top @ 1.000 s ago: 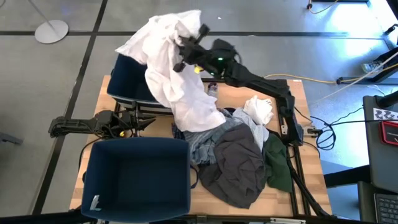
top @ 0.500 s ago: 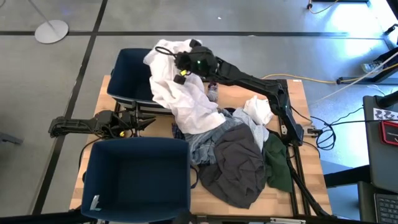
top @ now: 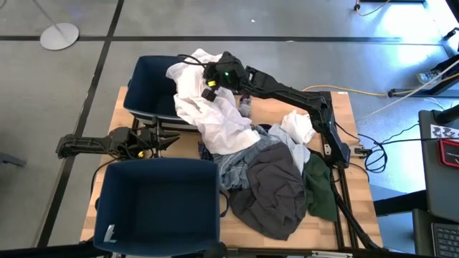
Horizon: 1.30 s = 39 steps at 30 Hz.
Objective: Sort clothes
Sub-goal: Put the white dress into the top blue laundry organizer
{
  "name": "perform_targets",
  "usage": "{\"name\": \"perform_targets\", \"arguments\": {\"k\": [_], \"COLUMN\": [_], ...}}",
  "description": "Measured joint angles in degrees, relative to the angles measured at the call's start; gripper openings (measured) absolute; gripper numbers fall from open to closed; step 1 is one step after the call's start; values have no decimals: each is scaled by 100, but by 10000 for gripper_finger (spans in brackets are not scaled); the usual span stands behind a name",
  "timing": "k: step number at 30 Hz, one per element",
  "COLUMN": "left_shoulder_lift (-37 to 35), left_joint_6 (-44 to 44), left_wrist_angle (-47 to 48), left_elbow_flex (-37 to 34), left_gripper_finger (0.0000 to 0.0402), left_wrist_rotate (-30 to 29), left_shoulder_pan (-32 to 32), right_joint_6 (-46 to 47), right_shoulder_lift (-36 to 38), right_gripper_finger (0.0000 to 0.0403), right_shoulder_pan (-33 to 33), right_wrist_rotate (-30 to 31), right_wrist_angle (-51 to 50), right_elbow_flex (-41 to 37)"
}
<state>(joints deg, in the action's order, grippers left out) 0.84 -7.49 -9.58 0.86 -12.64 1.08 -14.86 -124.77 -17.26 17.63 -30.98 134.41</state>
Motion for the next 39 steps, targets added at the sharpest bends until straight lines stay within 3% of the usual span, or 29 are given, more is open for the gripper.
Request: {"name": "perform_targets", "arguments": {"k": [7, 13, 19, 25, 34, 39], "left_shoulder_lift": [0, 0, 0, 0, 0, 0], "left_joint_6": [0, 2, 0, 97, 107, 107], "left_wrist_angle": [0, 13, 47, 50, 55, 52], "left_elbow_flex": [0, 0, 0, 0, 0, 0], "left_gripper_finger": [40, 40, 40, 40, 40, 40], "left_wrist_rotate": [0, -1, 0, 0, 0, 0], "left_shoulder_pan": [-1, 0, -1, -2, -1, -2], "right_joint_6": [-80, -669, -1088, -768, 1189, 1912], "right_shoulder_lift": [11, 359, 956, 1611, 2170, 2179], "right_gripper_finger": [210, 252, 254, 250, 250, 250], "right_shoulder_pan": [48, 296, 827, 1538, 2040, 2025], "right_wrist_rotate": [-161, 525, 1422, 1846, 1522, 1385], "right_wrist_angle": [-78, -76, -569, -1888, -4562, -5333], "right_elbow_flex": [47, 52, 53, 59, 61, -142]}}
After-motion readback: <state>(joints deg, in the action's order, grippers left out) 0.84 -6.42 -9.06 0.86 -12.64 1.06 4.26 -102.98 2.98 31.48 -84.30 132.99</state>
